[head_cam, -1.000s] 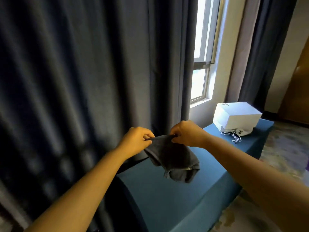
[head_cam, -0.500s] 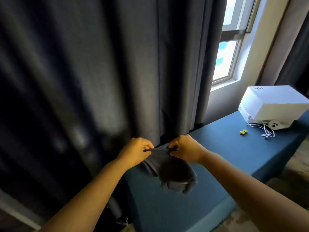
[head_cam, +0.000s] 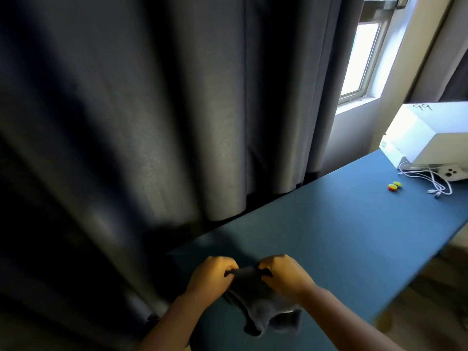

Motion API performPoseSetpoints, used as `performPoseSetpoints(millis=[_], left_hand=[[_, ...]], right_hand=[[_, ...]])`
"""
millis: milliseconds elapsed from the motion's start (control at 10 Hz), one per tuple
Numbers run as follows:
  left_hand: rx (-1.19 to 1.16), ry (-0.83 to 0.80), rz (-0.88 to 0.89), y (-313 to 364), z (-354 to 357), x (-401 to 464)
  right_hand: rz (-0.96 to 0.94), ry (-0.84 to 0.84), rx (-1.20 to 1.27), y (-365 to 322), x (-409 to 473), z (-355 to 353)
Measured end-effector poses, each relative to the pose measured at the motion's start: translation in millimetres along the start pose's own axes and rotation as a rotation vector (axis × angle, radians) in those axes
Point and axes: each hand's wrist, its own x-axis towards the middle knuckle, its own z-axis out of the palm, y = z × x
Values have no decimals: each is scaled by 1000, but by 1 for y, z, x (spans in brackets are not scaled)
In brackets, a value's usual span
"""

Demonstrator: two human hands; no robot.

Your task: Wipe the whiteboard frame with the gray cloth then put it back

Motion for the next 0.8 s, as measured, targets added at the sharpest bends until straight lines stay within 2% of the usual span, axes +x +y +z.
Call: performPoseSetpoints(millis=[200, 400, 600, 800], left_hand=[[31, -30, -48, -19, 39, 0], [43, -38, -72, -31, 62, -7], [58, -12, -29, -23, 51, -12], [162, 157, 65, -2, 8, -11]], right_hand=[[62, -43, -10, 7, 3, 39], [25, 17, -4, 2, -3, 54], [68, 11, -35, -14, -12, 42], [115, 87, -100, -30, -11, 2]])
